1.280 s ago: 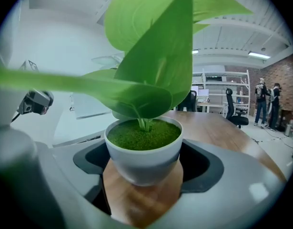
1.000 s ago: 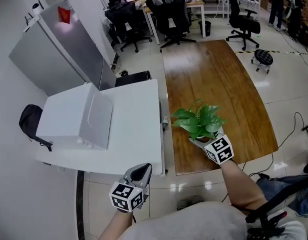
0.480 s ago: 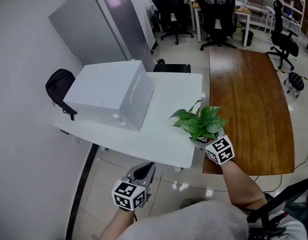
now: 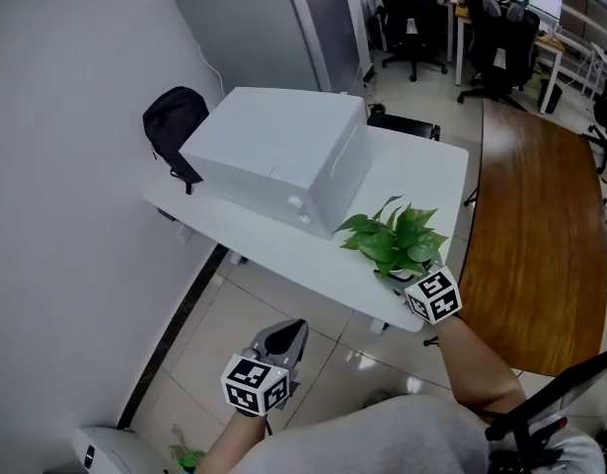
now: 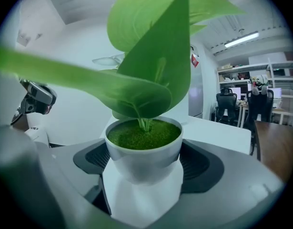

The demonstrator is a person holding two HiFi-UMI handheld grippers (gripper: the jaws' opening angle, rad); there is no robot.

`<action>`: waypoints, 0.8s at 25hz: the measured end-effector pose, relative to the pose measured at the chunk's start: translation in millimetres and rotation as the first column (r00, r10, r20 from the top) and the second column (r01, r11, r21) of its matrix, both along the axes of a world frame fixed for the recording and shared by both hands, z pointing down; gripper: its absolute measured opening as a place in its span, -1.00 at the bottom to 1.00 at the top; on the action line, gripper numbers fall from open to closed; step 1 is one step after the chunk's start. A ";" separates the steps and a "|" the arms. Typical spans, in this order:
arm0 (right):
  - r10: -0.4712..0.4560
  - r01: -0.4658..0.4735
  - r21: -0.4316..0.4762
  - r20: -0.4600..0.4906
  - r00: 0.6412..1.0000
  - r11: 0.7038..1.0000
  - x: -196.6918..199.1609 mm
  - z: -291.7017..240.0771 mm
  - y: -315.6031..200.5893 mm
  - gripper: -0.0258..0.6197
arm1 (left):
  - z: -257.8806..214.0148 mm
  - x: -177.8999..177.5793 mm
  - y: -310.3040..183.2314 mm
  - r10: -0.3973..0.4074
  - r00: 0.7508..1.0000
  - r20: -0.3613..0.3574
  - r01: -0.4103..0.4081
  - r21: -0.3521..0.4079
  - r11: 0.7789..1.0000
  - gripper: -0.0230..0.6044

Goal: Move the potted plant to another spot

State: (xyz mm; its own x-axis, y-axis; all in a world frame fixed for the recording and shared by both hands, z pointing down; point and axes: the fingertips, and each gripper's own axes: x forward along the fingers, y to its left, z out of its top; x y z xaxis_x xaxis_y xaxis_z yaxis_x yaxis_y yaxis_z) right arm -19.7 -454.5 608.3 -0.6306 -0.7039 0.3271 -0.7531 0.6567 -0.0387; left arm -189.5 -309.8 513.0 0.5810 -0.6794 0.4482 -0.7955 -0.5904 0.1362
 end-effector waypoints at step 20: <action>-0.058 0.056 -0.045 -0.041 0.997 0.997 -39.4 36.1 -16.7 0.49 | 1.6 -41.2 -1.9 -0.125 0.992 0.005 0.125 0.042 0.991 -0.94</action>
